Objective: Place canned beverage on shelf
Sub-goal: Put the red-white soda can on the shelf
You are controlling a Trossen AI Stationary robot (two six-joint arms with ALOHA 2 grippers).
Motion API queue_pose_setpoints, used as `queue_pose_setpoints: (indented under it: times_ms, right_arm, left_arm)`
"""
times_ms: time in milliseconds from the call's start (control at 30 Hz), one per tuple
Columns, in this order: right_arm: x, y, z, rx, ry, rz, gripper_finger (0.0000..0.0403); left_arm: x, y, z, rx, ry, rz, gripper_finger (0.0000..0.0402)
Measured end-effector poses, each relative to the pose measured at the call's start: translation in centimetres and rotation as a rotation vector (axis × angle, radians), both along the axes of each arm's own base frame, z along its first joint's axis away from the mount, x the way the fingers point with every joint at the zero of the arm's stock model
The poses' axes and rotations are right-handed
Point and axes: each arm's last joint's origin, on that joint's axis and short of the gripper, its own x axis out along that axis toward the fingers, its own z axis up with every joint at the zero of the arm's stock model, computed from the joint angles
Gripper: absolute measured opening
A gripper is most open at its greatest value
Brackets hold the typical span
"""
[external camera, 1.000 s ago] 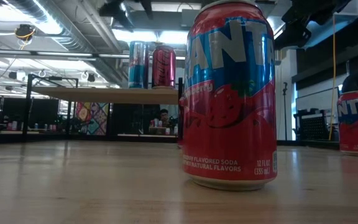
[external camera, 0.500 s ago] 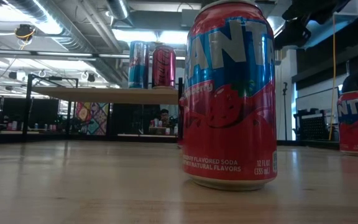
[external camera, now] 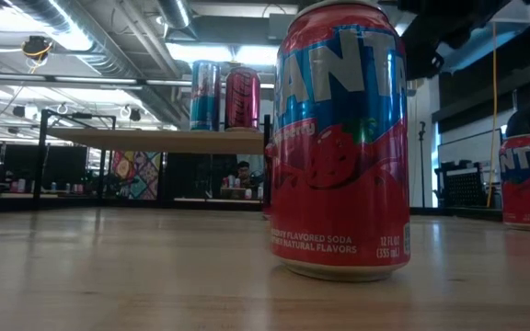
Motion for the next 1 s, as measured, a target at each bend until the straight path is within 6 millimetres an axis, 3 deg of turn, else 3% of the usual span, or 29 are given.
queue_pose_setpoints:
  times_ms: [267,500,733,1000]
  right_arm:
    - [5.5,-0.6,-1.7,-0.056,-0.016,-0.084,0.0379]
    - [10.3,-3.8,-2.7,-0.069,0.063,-0.159,0.0379]
    - [14.1,-6.4,-3.8,-0.022,0.101,-0.195,0.0379]
    - [16.7,-7.4,-6.4,0.019,0.171,-0.229,0.0379]
  left_arm:
    - [-1.9,-0.8,-0.3,0.118,0.139,-0.137,0.0332]
    - [-6.7,0.3,0.8,0.171,0.096,-0.121,0.0332]
    - [-11.5,1.2,-1.0,0.166,0.002,-0.107,0.0334]
    - [-13.6,1.5,-2.9,0.151,-0.097,-0.102,0.0335]
